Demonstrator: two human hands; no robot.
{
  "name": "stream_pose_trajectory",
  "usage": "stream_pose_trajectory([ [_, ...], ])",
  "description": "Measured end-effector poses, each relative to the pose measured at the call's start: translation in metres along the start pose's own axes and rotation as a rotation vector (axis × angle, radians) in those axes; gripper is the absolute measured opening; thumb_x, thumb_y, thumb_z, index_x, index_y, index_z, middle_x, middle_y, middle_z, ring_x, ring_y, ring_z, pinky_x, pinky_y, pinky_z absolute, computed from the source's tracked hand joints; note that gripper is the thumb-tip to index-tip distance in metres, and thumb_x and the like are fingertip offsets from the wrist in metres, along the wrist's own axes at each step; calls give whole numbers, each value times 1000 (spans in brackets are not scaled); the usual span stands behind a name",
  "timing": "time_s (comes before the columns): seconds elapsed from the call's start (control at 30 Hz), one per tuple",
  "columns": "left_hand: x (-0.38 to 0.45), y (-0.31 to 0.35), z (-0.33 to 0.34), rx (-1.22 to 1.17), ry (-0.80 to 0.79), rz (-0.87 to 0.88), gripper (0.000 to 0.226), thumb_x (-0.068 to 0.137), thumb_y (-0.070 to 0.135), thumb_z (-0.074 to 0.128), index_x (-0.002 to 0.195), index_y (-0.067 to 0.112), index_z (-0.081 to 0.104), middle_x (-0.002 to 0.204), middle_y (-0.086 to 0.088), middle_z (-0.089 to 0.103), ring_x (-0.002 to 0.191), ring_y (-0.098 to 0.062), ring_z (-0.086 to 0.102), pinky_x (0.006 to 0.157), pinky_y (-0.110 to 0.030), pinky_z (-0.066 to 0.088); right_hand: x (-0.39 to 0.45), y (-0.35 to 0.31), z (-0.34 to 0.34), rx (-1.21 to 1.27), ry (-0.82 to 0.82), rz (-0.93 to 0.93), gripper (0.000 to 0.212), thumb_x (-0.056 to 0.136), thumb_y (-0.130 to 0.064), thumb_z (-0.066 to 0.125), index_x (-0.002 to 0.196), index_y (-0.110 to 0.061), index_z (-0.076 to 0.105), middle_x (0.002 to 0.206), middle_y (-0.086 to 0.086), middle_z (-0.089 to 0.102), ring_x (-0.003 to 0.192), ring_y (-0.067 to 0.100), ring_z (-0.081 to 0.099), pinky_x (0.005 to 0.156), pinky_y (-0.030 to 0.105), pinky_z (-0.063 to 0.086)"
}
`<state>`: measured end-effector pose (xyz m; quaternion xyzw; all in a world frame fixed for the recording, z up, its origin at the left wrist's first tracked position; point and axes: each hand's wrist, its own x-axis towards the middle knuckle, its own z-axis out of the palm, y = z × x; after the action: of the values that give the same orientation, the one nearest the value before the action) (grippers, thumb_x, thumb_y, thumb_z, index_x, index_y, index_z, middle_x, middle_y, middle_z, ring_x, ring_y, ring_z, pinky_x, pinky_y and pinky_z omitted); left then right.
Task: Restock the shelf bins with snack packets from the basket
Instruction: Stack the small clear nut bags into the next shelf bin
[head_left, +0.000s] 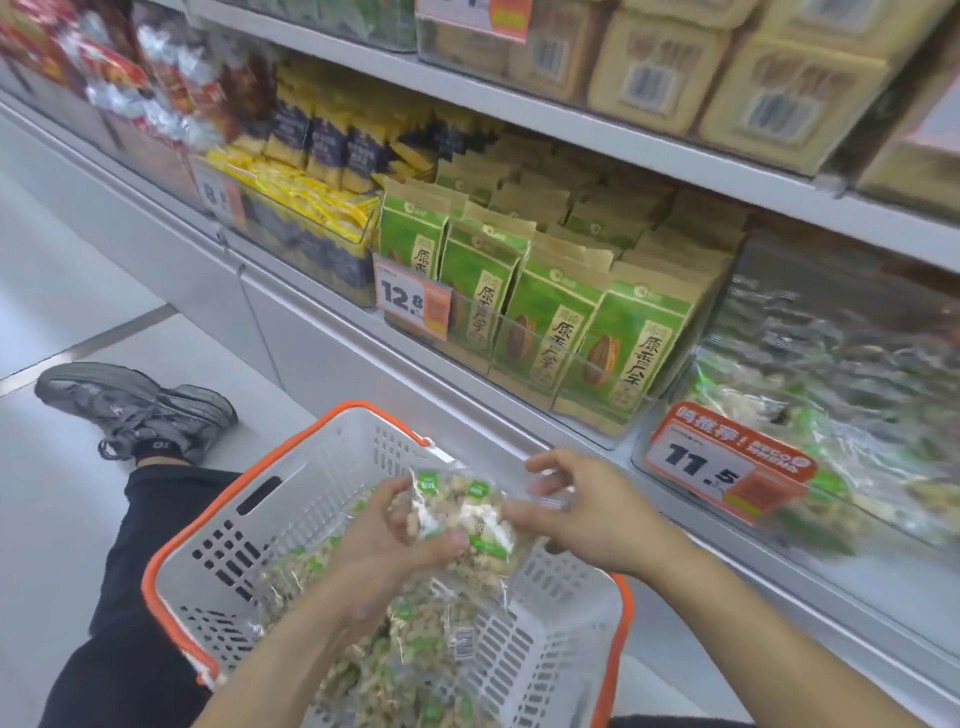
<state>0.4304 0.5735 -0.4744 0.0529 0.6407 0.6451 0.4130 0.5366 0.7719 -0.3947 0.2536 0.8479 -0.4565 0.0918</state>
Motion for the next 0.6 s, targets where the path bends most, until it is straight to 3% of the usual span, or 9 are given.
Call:
stream_pose_trajectory([
  [0.1, 0, 5, 10, 72, -95, 44, 99, 50, 28, 100, 129, 45, 43, 127, -10, 66, 113, -25, 66, 99, -45, 52, -5, 1, -13, -24, -63, -3, 34, 82, -33, 81, 109, -20, 64, 102, -3, 67, 69, 21, 74, 73, 47, 61],
  [0.17, -2, 11, 19, 138, -184, 58, 101, 55, 26, 98, 137, 32, 39, 120, -9, 70, 108, -23, 69, 98, -43, 52, -10, -4, -19, -18, -28, -89, 24, 82, -22, 82, 102, -21, 68, 97, -7, 69, 65, 18, 74, 72, 44, 62],
  [0.23, -5, 17, 29, 160, -237, 84, 103, 53, 29, 99, 136, 31, 39, 118, -9, 71, 106, -24, 70, 96, -43, 53, -14, -8, -26, 1, -10, -125, 23, 82, -16, 81, 100, -22, 69, 96, -11, 68, 64, 18, 73, 70, 43, 62],
  [0.3, -7, 23, 35, 149, -250, 111, 96, 55, 23, 98, 131, 32, 40, 113, -10, 73, 101, -25, 71, 84, -35, 57, -19, -7, -32, 6, -2, -124, 23, 83, -15, 81, 101, -21, 68, 100, -11, 67, 66, 19, 74, 71, 43, 62],
  [0.37, -8, 28, 40, 189, -266, 144, 91, 61, 19, 95, 134, 27, 41, 113, -12, 72, 102, -28, 70, 84, -38, 58, -23, -4, -36, 80, 2, -99, 23, 84, -13, 79, 102, -18, 66, 102, -6, 66, 70, 23, 75, 71, 45, 62],
  [0.47, -10, 33, 48, 233, -279, 205, 96, 54, 38, 96, 134, 28, 45, 115, -14, 70, 105, -33, 69, 92, -51, 54, -31, -3, -43, 171, 38, -84, 23, 84, -16, 80, 101, -19, 65, 102, -4, 65, 78, 23, 74, 76, 46, 61],
  [0.53, -12, 38, 54, 263, -277, 256, 83, 50, 41, 97, 121, 38, 53, 111, -14, 71, 98, -32, 70, 83, -45, 58, -40, -5, -52, -64, 53, -137, 30, 81, -30, 82, 104, -29, 62, 107, -11, 63, 95, 11, 67, 86, 39, 56],
  [0.6, -16, 43, 61, 335, -320, 310, 73, 54, 35, 96, 116, 40, 56, 106, -14, 72, 91, -29, 71, 78, -42, 56, -52, -6, -59, -308, -1, -143, 61, 74, -48, 83, 125, -39, 50, 127, -16, 50, 116, 4, 52, 96, 32, 47],
])
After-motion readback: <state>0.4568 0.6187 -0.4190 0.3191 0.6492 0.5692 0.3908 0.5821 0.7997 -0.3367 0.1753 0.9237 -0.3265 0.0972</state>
